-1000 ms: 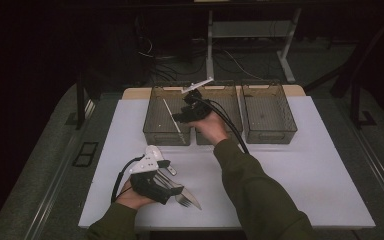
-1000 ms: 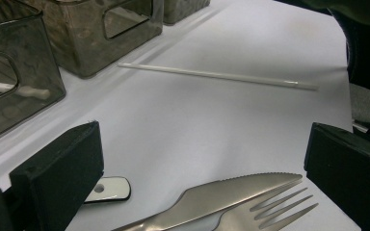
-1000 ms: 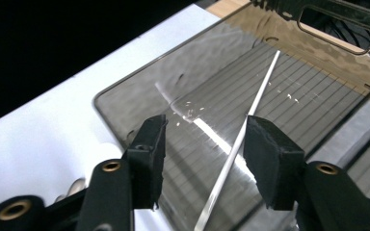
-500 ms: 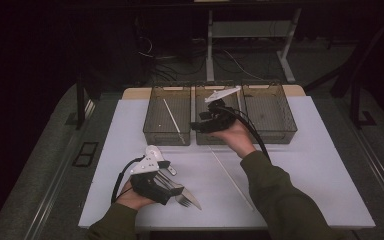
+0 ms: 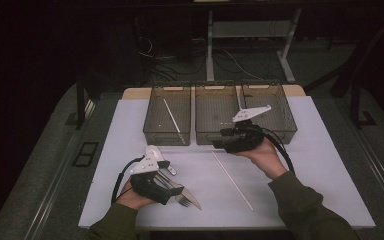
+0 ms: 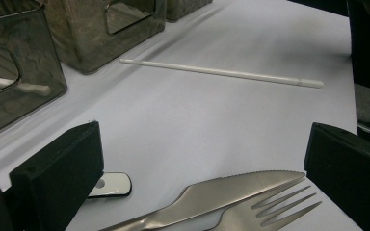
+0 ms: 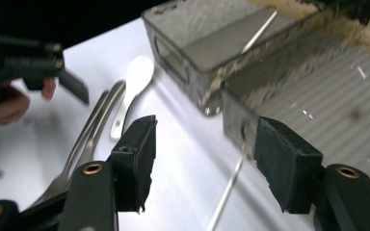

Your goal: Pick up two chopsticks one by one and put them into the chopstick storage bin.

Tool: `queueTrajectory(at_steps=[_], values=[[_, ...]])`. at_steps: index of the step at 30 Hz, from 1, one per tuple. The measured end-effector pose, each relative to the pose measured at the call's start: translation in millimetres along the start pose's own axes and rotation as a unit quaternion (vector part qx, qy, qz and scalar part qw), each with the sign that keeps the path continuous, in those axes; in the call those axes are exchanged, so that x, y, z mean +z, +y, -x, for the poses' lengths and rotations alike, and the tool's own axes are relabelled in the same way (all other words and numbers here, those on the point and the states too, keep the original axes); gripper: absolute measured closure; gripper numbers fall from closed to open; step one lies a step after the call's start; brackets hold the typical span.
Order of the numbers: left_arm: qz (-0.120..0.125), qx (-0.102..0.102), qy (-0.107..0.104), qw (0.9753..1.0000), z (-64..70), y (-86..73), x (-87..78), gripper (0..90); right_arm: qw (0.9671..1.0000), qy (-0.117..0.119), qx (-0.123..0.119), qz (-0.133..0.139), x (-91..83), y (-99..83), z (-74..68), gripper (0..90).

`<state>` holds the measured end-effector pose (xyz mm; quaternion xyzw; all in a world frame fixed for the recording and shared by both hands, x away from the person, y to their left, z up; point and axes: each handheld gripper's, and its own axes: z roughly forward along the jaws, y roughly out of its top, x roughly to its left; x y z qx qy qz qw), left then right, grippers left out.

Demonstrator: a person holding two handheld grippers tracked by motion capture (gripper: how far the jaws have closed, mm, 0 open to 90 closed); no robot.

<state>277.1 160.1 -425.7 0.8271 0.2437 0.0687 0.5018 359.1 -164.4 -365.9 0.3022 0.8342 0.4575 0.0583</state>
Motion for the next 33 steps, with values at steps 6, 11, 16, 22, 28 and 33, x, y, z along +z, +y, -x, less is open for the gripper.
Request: queueTrajectory(at_steps=[6,11,16,22,28,33], values=[[-0.001,0.0,0.002,1.0,0.9,-0.1,0.5,0.0,0.9998,-0.006,0.006,-0.018,-12.1,-26.9,-5.4,42.1],[-0.003,0.001,0.001,1.0,1.2,-0.2,1.4,0.0,0.9992,-0.015,0.003,-0.036,-21.8,-48.5,-10.9,44.7],[-0.004,0.002,0.003,1.0,1.5,0.1,1.2,0.0,0.9985,-0.023,0.009,-0.049,-29.5,-65.4,-16.1,48.4],[-0.005,0.001,0.003,1.0,1.9,0.0,1.9,0.0,0.9975,-0.018,0.008,-0.068,-34.2,-80.8,-24.0,54.0],[-0.006,0.002,0.004,1.0,1.7,0.0,1.4,0.0,0.9955,-0.01,0.005,-0.094,-32.7,-97.2,-35.5,58.8],[-0.005,0.003,0.005,1.0,2.0,0.1,0.8,0.0,0.993,-0.01,0.005,-0.117,-33.5,-110.8,-41.3,61.3]])
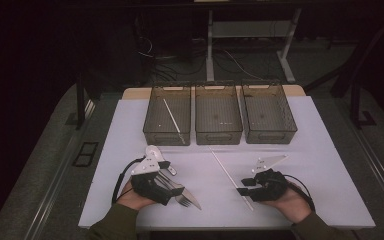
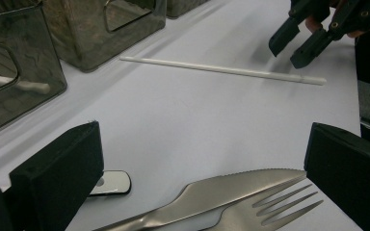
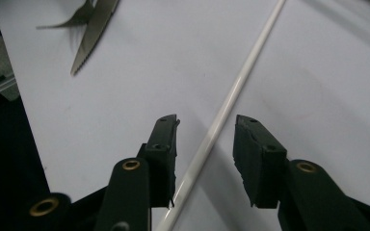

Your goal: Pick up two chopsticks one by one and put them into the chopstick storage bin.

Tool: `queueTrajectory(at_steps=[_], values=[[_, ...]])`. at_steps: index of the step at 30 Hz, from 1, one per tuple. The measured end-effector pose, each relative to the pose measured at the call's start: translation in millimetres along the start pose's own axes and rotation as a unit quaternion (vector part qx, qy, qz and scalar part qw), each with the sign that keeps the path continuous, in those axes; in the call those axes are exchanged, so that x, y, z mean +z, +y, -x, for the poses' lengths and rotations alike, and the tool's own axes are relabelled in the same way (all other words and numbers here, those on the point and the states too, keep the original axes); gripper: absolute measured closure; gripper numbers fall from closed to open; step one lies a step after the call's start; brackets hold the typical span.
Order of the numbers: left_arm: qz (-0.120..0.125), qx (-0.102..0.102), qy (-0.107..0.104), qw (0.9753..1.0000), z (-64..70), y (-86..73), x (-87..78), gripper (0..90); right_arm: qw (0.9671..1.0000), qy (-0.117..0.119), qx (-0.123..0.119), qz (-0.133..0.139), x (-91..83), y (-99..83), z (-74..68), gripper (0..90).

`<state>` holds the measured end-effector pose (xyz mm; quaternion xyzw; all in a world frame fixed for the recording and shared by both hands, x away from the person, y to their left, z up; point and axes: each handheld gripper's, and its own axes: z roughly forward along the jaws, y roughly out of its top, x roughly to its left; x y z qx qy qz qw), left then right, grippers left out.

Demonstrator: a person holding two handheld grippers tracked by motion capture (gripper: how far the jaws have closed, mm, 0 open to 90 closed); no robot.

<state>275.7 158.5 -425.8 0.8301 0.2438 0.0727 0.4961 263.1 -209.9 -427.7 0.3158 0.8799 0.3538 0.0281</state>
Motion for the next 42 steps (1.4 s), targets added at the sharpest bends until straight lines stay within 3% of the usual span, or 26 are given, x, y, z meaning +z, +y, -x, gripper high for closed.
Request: queueTrajectory(at_steps=[9,21,31,42], values=[[0.0,-0.001,0.001,1.0,0.5,0.1,0.4,0.0,0.9998,-0.004,-0.001,-0.019,-2.3,-17.1,-7.5,66.9],[-0.001,-0.001,0.0,1.0,1.0,0.1,0.3,0.0,0.9988,-0.02,-0.026,-0.036,1.9,-18.4,-13.0,76.0],[-0.001,-0.002,0.0,1.0,1.2,0.1,0.3,0.0,0.9974,-0.042,-0.029,-0.051,-5.0,-20.5,-2.8,81.8],[-0.001,-0.001,-0.001,1.0,1.5,0.3,0.5,0.0,0.9972,-0.041,-0.032,-0.054,-9.2,-22.0,8.6,82.6]])
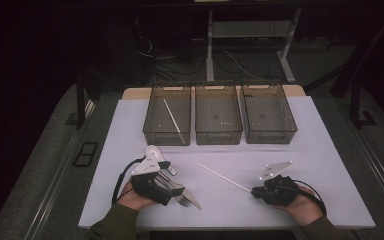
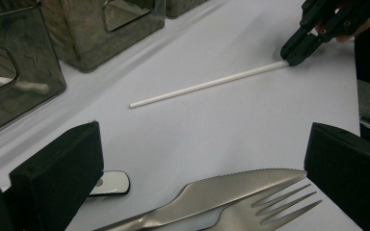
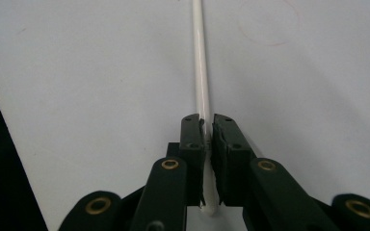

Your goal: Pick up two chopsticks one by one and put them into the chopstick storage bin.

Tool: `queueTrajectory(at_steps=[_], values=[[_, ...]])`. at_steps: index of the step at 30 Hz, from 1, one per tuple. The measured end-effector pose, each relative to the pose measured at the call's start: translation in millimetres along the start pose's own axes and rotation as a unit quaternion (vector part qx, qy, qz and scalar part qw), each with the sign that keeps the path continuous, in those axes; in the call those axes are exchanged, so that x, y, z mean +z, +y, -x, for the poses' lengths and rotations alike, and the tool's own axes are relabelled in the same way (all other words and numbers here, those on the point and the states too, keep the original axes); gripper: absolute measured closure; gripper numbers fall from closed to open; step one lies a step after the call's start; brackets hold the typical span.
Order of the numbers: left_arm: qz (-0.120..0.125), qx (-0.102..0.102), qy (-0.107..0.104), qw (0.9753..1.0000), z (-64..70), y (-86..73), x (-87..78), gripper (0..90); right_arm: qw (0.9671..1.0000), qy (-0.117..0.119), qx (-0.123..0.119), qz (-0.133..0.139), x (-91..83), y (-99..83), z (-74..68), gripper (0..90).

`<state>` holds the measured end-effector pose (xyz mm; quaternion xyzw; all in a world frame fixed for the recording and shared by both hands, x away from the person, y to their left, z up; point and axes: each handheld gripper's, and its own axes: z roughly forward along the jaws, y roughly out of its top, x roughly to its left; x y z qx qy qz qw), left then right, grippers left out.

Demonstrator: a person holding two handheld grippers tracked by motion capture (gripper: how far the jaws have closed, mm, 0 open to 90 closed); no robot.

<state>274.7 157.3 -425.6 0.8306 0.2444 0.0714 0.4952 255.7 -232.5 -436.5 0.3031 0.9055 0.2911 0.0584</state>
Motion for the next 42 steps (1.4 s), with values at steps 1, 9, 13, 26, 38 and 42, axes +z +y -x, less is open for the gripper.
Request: queueTrajectory(at_steps=[1,9,13,26,38,42], values=[[0.0,0.0,0.0,1.0,0.0,0.0,0.0,0.0,1.0,0.0,0.0,0.0,0.0,0.0,0.4,82.6],[0.002,0.001,0.0,1.0,-0.7,0.2,-0.2,0.0,0.9993,0.018,0.016,0.028,-6.3,4.0,4.9,74.3],[0.001,0.001,0.0,1.0,-0.3,0.3,0.1,0.0,0.9979,0.026,0.025,0.054,-7.5,14.1,10.3,72.6],[-0.001,0.004,0.0,1.0,-1.1,0.4,0.5,0.0,0.9958,0.051,0.027,0.071,22.3,46.8,12.2,72.4],[0.0,0.003,-0.001,1.0,-1.2,0.3,0.5,0.0,0.9984,0.036,0.002,0.044,42.0,49.4,2.8,80.6],[-0.003,0.005,-0.002,1.0,-1.3,0.5,1.0,0.0,0.9988,0.018,-0.007,0.046,42.5,48.2,-2.1,81.9]])
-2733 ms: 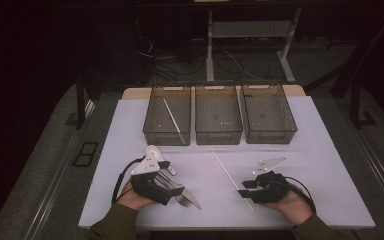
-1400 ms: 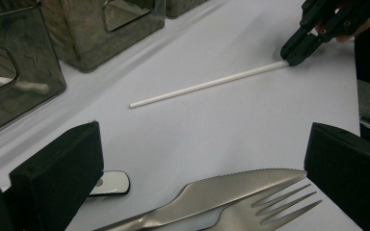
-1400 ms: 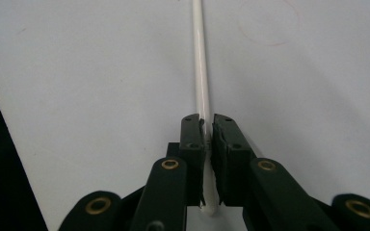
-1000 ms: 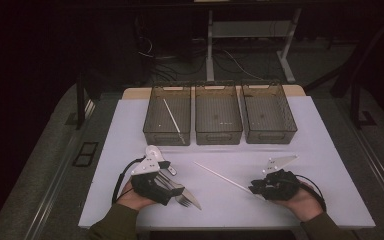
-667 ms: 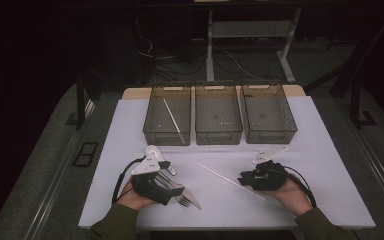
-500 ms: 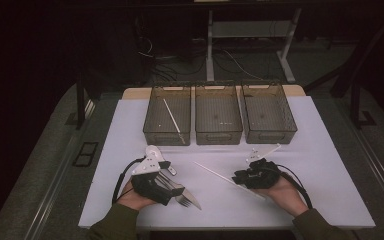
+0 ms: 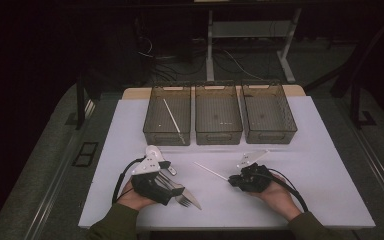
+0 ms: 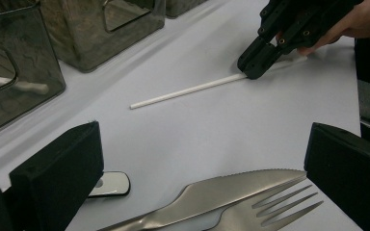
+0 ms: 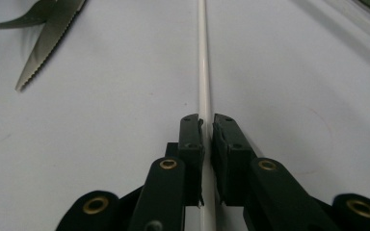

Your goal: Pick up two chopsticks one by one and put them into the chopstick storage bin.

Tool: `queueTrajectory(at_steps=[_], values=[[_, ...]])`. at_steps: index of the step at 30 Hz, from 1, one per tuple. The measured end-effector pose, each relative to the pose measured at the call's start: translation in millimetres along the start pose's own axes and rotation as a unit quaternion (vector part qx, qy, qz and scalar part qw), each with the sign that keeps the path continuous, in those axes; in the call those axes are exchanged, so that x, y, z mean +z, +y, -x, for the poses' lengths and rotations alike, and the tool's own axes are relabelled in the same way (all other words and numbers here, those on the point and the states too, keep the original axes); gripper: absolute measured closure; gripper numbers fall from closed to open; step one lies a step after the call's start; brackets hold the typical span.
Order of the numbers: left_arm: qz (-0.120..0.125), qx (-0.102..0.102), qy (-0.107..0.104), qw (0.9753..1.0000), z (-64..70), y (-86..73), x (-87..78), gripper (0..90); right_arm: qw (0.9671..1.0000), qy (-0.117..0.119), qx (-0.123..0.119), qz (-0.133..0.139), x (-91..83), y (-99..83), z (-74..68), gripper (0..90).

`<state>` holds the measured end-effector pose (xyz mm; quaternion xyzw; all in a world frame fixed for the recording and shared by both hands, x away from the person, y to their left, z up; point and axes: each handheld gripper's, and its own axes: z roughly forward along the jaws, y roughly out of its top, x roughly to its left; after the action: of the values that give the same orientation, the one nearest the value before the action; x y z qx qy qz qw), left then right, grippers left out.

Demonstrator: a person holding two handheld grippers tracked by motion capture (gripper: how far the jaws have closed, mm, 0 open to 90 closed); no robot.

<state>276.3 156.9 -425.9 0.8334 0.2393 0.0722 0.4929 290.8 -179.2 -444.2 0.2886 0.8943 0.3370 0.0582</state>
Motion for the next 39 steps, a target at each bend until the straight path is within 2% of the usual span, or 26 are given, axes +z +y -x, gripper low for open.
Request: queueTrajectory(at_steps=[2,8,15,30,39], values=[[0.0,-0.001,0.0,1.0,0.5,0.1,-0.1,0.0,0.9999,-0.01,-0.003,0.0,0.2,-0.3,-3.2,82.4],[0.003,-0.001,0.0,1.0,0.6,0.3,-0.7,0.0,0.9998,-0.018,-0.003,0.004,0.0,-1.5,-4.4,84.7],[0.005,-0.002,-0.001,1.0,0.5,0.6,-1.3,0.0,0.9999,-0.008,0.008,0.009,-4.6,-0.9,0.5,84.8],[0.007,-0.004,0.0,1.0,0.3,0.7,-1.7,0.0,0.9975,0.016,0.041,0.056,-26.7,3.8,11.4,84.9],[0.007,-0.003,-0.001,1.0,0.4,0.6,-1.3,0.0,0.9954,0.022,0.046,0.081,-39.5,9.9,15.6,84.9]])
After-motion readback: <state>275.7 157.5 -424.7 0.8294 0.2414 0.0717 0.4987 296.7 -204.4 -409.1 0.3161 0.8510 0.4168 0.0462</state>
